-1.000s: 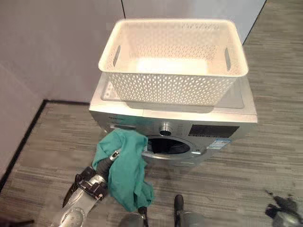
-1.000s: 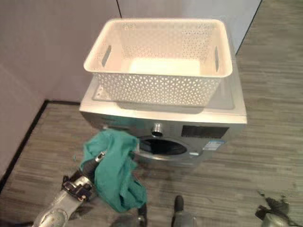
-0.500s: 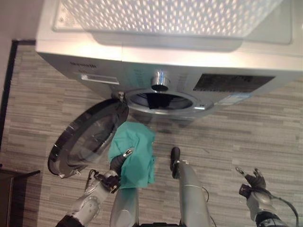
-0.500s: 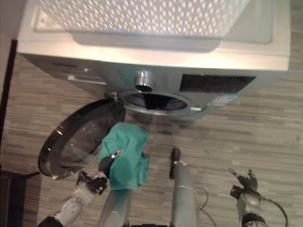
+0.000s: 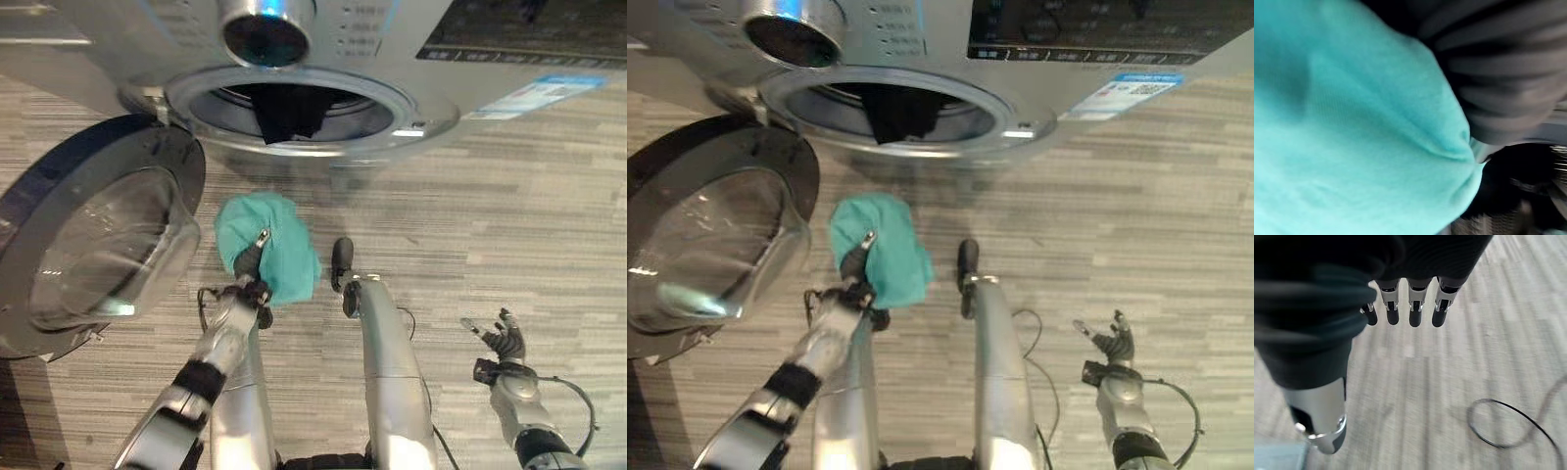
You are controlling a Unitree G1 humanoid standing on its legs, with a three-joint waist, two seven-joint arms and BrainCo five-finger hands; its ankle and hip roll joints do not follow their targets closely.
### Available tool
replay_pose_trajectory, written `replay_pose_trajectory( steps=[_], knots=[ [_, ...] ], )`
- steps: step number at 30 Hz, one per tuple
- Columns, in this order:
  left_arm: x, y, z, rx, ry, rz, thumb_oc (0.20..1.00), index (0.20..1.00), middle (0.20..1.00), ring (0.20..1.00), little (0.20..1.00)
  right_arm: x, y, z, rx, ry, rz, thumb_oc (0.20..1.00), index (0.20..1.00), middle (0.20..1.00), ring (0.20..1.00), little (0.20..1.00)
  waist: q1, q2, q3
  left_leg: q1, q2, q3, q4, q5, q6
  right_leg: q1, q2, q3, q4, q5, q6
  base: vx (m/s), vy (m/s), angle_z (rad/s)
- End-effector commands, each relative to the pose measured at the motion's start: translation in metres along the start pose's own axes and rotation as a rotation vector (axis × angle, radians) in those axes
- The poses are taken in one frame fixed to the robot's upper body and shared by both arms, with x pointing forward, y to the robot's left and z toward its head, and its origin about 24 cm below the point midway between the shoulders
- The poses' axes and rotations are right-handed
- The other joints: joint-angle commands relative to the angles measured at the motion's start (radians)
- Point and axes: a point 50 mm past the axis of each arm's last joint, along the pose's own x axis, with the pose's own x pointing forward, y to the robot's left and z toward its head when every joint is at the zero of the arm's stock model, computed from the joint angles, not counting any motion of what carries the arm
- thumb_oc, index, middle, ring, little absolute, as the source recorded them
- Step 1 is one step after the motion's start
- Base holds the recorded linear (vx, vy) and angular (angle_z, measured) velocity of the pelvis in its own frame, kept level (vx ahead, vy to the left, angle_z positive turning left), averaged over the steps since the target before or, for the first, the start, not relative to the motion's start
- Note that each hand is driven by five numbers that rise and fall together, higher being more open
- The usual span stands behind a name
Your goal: Grab the laundry basket,head to the washer,open it,put in the laundry and shut it.
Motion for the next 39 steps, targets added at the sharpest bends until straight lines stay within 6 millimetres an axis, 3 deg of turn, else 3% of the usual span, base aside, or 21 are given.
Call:
replay_pose_trajectory(
  steps=[1, 2, 6, 7, 8, 9, 10, 11, 12, 13, 14, 15, 18, 20, 23, 24, 26, 30, 33, 36, 39],
  knots=[
    [-0.002, 0.009, 0.006, -0.037, -0.100, 0.094, 0.200, 0.200, 0.200, 0.200, 0.200, -0.017, -0.010, -0.030, -0.038, 0.069, -0.035, 1.000, 1.000, 1.000, 1.000, 1.000, -0.003, -0.010, -0.112, 0.022, 0.036, -0.042, 0.061, -0.105, 0.013, 0.028, -0.043, -0.013, 0.017, 0.044, 0.060, 0.08, 0.021, -0.20],
    [0.014, -0.001, 0.031, -0.101, -0.184, 0.146, 0.200, 0.200, 0.200, 0.200, 0.200, -0.019, -0.001, -0.034, -0.059, 0.077, -0.003, 1.000, 1.000, 1.000, 1.000, 1.000, -0.015, -0.018, -0.126, 0.010, 0.040, -0.044, 0.069, -0.116, 0.016, 0.015, -0.036, -0.011, 0.018, 0.043, 0.062, 0.08, 0.018, -0.10],
    [0.035, -0.035, 0.090, -0.185, -0.378, 0.132, 0.200, 0.200, 0.200, 0.200, 0.200, -0.019, 0.006, -0.037, -0.101, 0.086, 0.044, 1.000, 1.000, 1.000, 1.000, 1.000, -0.041, -0.032, -0.152, -0.005, 0.044, -0.048, 0.072, -0.133, 0.015, 0.003, -0.022, -0.003, 0.003, 0.043, 0.067, 0.06, 0.022, -0.10],
    [0.035, -0.035, 0.092, -0.186, -0.381, 0.131, 0.200, 0.200, 0.200, 0.200, 0.200, -0.019, 0.007, -0.036, -0.100, 0.083, 0.045, 1.000, 1.000, 1.000, 1.000, 1.000, -0.042, -0.032, -0.150, -0.007, 0.044, -0.047, 0.072, -0.133, 0.015, 0.001, -0.022, -0.003, 0.003, 0.043, 0.067, 0.06, 0.027, -0.19],
    [0.039, -0.062, 0.125, -0.222, -0.483, 0.061, 0.200, 0.200, 0.200, 0.200, 0.200, -0.019, 0.010, -0.035, -0.116, 0.075, 0.071, 1.000, 1.000, 1.000, 1.000, 1.000, -0.053, -0.033, -0.164, -0.010, 0.046, -0.044, 0.072, -0.138, 0.014, -0.001, -0.016, 0.000, -0.007, 0.048, 0.071, 0.04, 0.019, -0.14],
    [0.039, -0.062, 0.126, -0.223, -0.485, 0.060, 0.200, 0.200, 0.200, 0.200, 0.200, -0.019, 0.010, -0.034, -0.115, 0.073, 0.071, 1.000, 1.000, 1.000, 1.000, 1.000, -0.053, -0.034, -0.163, -0.012, 0.047, -0.043, 0.072, -0.138, 0.014, -0.003, -0.015, 0.001, -0.007, 0.048, 0.071, 0.07, 0.042, -0.05],
    [0.035, -0.087, 0.163, -0.232, -0.598, -0.026, 0.200, 0.200, 0.200, 0.200, 0.200, -0.018, 0.008, -0.034, -0.131, 0.071, 0.080, 1.000, 1.000, 1.000, 1.000, 1.000, -0.060, -0.032, -0.174, -0.015, 0.050, -0.042, 0.069, -0.141, 0.013, -0.008, -0.012, 0.002, -0.015, 0.053, 0.075, 0.03, 0.024, -0.03],
    [0.035, -0.088, 0.163, -0.232, -0.599, -0.026, 0.200, 0.200, 0.200, 0.200, 0.200, -0.018, 0.008, -0.034, -0.130, 0.070, 0.080, 1.000, 1.000, 1.000, 1.000, 1.000, -0.060, -0.032, -0.174, -0.015, 0.050, -0.042, 0.069, -0.141, 0.013, -0.008, -0.012, 0.002, -0.015, 0.054, 0.075, 0.04, 0.039, -0.04],
    [0.031, -0.103, 0.185, -0.221, -0.667, -0.074, 0.200, 0.200, 0.200, 0.200, 0.200, -0.019, 0.007, -0.034, -0.141, 0.068, 0.089, 1.000, 1.000, 1.000, 1.000, 1.000, -0.063, -0.029, -0.181, -0.020, 0.051, -0.040, 0.068, -0.142, 0.013, -0.013, -0.009, 0.005, -0.019, 0.056, 0.076, 0.03, 0.019, -0.14],
    [0.025, -0.124, 0.219, -0.125, -0.756, -0.113, 0.200, 0.200, 0.200, 0.200, 0.200, -0.016, 0.007, -0.027, -0.146, 0.042, 0.109, 1.000, 1.000, 1.000, 1.000, 1.000, -0.073, -0.025, -0.192, -0.030, 0.054, -0.036, 0.068, -0.142, 0.012, -0.024, -0.003, 0.010, -0.031, 0.064, 0.079, 0.03, 0.018, -0.16],
    [0.025, -0.124, 0.220, -0.124, -0.757, -0.114, 0.200, 0.200, 0.200, 0.200, 0.200, -0.016, 0.008, -0.027, -0.145, 0.041, 0.109, 1.000, 1.000, 1.000, 1.000, 1.000, -0.073, -0.026, -0.191, -0.031, 0.054, -0.036, 0.068, -0.142, 0.012, -0.024, -0.003, 0.010, -0.030, 0.064, 0.079, 0.03, -0.005, -0.22],
    [0.013, -0.131, 0.276, 0.076, -0.895, -0.077, 0.200, 0.200, 0.200, 0.200, 0.200, -0.016, 0.004, -0.021, -0.182, -0.005, 0.146, 1.000, 1.000, 1.000, 1.000, 1.000, -0.081, -0.021, -0.202, -0.052, 0.058, -0.034, 0.074, -0.142, 0.008, -0.040, -0.001, 0.013, -0.039, 0.073, 0.083, 0.02, -0.008, -0.19],
    [0.003, -0.126, 0.312, 0.109, -0.969, -0.013, 0.200, 0.200, 0.200, 0.200, 0.200, -0.018, -0.002, -0.020, -0.186, -0.018, 0.142, 1.000, 1.000, 1.000, 1.000, 1.000, -0.092, -0.015, -0.214, -0.079, 0.065, -0.030, 0.090, -0.148, 0.002, -0.063, 0.000, 0.014, -0.043, 0.079, 0.085, 0.03, 0.002, -0.16],
    [0.002, -0.120, 0.317, 0.125, -0.978, 0.018, 0.200, 0.200, 0.200, 0.200, 0.200, -0.017, -0.003, -0.019, -0.159, -0.024, 0.107, 1.000, 1.000, 1.000, 1.000, 1.000, -0.092, -0.010, -0.215, -0.104, 0.071, -0.024, 0.122, -0.158, -0.001, -0.085, 0.002, 0.016, -0.028, 0.076, 0.082, 0.03, 0.008, -0.07],
    [0.010, -0.105, 0.308, 0.117, -0.926, 0.076, 0.200, 0.200, 0.200, 0.200, 0.200, -0.017, 0.002, -0.017, -0.159, -0.036, 0.113, 1.000, 1.000, 1.000, 1.000, 1.000, -0.090, -0.004, -0.217, -0.127, 0.076, -0.021, 0.155, -0.170, -0.001, -0.103, 0.004, 0.016, -0.010, 0.071, 0.083, 0.01, 0.019, -0.09],
    [0.019, -0.087, 0.297, 0.194, -0.857, 0.156, 0.200, 0.200, 0.200, 0.200, 0.200, -0.019, 0.008, -0.013, -0.196, -0.070, 0.159, 1.000, 1.000, 1.000, 1.000, 1.000, -0.092, -0.004, -0.216, -0.137, 0.079, -0.017, 0.169, -0.176, 0.002, -0.116, 0.009, 0.016, 0.003, 0.068, 0.080, 0.01, 0.042, -0.09],
    [0.023, -0.079, 0.292, 0.224, -0.817, 0.192, 0.200, 0.200, 0.200, 0.200, 0.200, -0.019, 0.007, -0.014, -0.213, -0.069, 0.164, 1.000, 1.000, 1.000, 1.000, 1.000, -0.093, -0.004, -0.218, -0.142, 0.081, -0.013, 0.174, -0.180, 0.005, -0.124, 0.011, 0.020, 0.007, 0.068, 0.080, 0.01, 0.033, -0.08],
    [0.040, -0.047, 0.265, 0.525, -0.591, 0.349, 0.200, 0.200, 0.200, 0.200, 0.200, -0.021, 0.006, -0.014, -0.232, -0.078, 0.176, 1.000, 1.000, 1.000, 1.000, 1.000, -0.097, -0.003, -0.211, -0.169, 0.081, 0.008, 0.181, -0.180, 0.013, -0.155, 0.023, 0.034, -0.009, 0.086, 0.079, -0.01, 0.030, -0.09],
    [0.043, -0.042, 0.261, 0.675, -0.519, 0.370, 0.200, 0.200, 0.200, 0.200, 0.200, -0.025, 0.004, -0.022, -0.268, -0.050, 0.199, 1.000, 1.000, 1.000, 1.000, 1.000, -0.099, -0.002, -0.209, -0.181, 0.089, 0.015, 0.192, -0.184, 0.016, -0.169, 0.032, 0.041, -0.014, 0.093, 0.077, 0.00, 0.007, -0.10],
    [0.043, -0.037, 0.261, 0.675, -0.496, 0.393, 0.200, 0.200, 0.200, 0.200, 0.200, -0.026, 0.003, -0.022, -0.278, -0.052, 0.213, 1.000, 1.000, 1.000, 1.000, 1.000, -0.103, -0.003, -0.208, -0.185, 0.098, 0.020, 0.199, -0.189, 0.017, -0.179, 0.042, 0.047, -0.012, 0.095, 0.076, 0.01, 0.021, -0.11],
    [0.040, -0.044, 0.273, 0.711, -0.514, 0.377, 0.200, 0.200, 0.200, 0.200, 0.200, -0.027, 0.001, -0.021, -0.280, -0.057, 0.226, 1.000, 1.000, 1.000, 1.000, 1.000, -0.116, -0.004, -0.204, -0.195, 0.119, 0.029, 0.223, -0.207, 0.018, -0.195, 0.059, 0.061, -0.013, 0.096, 0.073, 0.02, 0.026, -0.19]
  ],
)
